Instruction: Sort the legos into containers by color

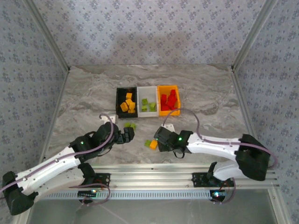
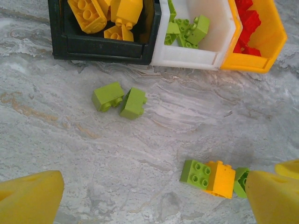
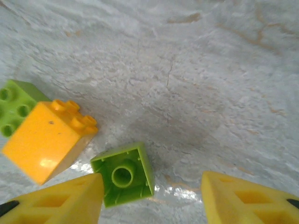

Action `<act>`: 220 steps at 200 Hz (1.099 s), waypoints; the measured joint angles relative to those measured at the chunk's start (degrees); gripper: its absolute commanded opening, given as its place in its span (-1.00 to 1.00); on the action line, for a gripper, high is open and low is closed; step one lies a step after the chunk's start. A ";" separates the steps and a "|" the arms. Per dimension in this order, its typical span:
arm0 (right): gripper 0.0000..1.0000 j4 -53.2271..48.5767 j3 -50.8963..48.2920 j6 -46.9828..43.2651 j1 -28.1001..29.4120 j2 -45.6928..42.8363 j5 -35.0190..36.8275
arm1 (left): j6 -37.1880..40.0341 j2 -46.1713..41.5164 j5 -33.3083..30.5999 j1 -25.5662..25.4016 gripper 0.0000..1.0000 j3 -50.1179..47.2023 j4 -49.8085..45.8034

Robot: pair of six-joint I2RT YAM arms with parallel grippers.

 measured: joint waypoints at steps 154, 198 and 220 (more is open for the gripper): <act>-0.16 2.23 2.40 -4.28 -1.01 12.87 -2.86 | -2.60 -3.72 -2.60 0.02 0.99 -2.93 -2.82; -0.47 2.84 2.29 -4.92 -1.57 11.78 -2.73 | -2.95 -4.46 -3.08 0.02 0.99 -3.23 -3.28; -0.47 1.18 2.80 -5.79 -1.73 7.19 -2.82 | -3.02 -4.46 -3.63 0.07 0.99 -3.43 -3.93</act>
